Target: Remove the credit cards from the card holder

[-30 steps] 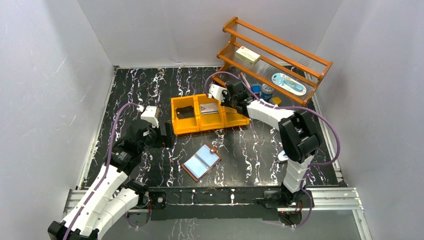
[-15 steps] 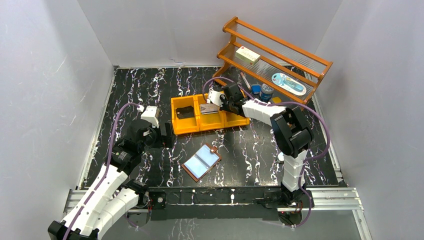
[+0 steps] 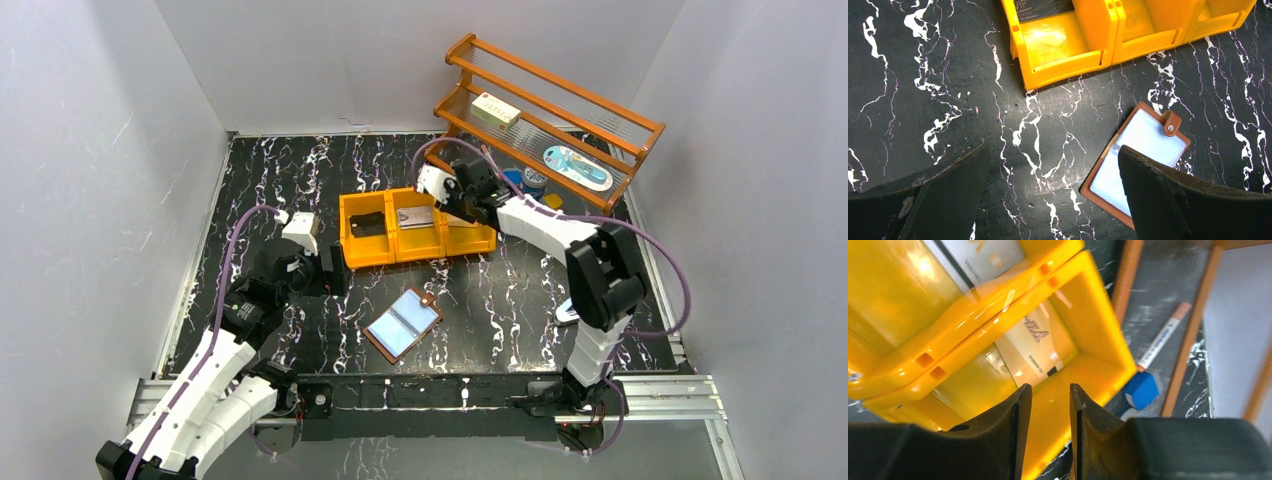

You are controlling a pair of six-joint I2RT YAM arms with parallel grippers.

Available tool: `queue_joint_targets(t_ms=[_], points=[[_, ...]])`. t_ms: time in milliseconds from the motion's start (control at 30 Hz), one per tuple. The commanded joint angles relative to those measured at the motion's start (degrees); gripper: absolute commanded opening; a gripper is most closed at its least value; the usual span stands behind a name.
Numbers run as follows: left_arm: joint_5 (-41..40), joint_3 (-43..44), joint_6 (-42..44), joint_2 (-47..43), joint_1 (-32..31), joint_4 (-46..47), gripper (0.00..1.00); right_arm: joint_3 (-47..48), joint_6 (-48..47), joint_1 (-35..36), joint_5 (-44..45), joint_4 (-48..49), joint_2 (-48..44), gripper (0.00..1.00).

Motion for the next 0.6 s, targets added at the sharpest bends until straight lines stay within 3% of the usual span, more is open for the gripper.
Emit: queue_joint_targets(t_ms=[0,133,267,433,567], points=[[-0.89,0.43,0.70,-0.23,0.20,0.30,0.98,1.88,11.49,0.09,-4.50,2.79,-10.20,0.43],[-2.89,0.55,-0.01,-0.39,0.23,-0.13,0.99,-0.84,36.22,1.15,-15.31,5.38,-16.87,0.52],[-9.47,0.88,-2.52,-0.67,0.23,-1.58,0.98,-7.86,60.04,3.56,-26.65,8.84,-20.39,0.53],[-20.71,1.40,-7.28,-0.52,0.32,-4.48,0.98,-13.30,68.85,14.31,-18.79,3.92,-20.99,0.53],[-22.95,1.49,-8.97,-0.09,0.80,-5.18,0.98,-16.50,70.29,23.28,-12.25,3.04,-20.15,0.58]])
